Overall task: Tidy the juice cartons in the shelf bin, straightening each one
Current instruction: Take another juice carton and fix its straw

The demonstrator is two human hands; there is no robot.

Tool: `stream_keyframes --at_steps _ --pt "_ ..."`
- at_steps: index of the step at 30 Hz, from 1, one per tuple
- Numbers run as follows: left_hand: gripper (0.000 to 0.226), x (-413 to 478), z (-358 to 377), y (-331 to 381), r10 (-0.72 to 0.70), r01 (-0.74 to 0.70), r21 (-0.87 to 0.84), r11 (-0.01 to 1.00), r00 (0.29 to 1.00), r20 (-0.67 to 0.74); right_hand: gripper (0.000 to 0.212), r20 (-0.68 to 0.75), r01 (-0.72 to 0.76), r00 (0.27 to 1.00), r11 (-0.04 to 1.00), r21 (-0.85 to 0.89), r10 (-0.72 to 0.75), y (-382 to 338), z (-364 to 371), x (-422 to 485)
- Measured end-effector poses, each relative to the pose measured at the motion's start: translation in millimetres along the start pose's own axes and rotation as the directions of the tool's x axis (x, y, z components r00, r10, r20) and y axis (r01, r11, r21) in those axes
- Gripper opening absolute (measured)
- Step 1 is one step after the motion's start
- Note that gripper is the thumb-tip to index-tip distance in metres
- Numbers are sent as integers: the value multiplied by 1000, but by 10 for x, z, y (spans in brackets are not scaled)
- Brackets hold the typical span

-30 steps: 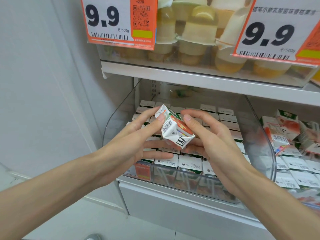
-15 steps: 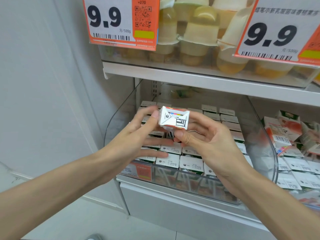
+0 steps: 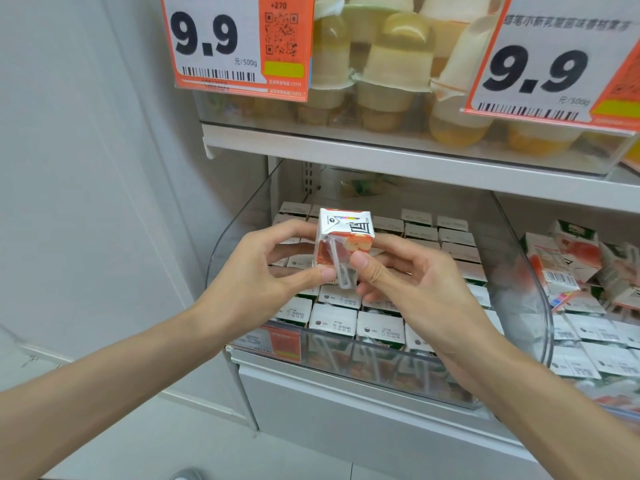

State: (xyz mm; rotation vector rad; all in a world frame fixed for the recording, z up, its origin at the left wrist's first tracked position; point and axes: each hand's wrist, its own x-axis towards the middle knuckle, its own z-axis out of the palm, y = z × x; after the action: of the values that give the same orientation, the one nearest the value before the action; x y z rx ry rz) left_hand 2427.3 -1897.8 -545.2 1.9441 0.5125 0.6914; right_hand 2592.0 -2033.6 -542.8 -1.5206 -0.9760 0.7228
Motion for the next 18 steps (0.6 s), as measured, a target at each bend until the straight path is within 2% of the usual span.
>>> stream_keyframes --at_steps 3,5,13,18 --pt "40 -8 9 -6 -9 9 -21 1000 1000 2 34 15 10 1000 997 -76 -9 3 -24 4" --pt "41 -8 5 -3 -18 18 -20 1000 1000 1 33 32 11 999 998 -69 -9 -9 -22 -3" --pt "44 0 -14 -13 -25 24 -39 999 1000 -18 38 57 16 998 999 -36 -14 -27 -10 -7" --pt "37 -11 -13 -11 -21 20 -35 999 999 -26 44 83 39 996 998 -48 -35 -18 -22 -5"
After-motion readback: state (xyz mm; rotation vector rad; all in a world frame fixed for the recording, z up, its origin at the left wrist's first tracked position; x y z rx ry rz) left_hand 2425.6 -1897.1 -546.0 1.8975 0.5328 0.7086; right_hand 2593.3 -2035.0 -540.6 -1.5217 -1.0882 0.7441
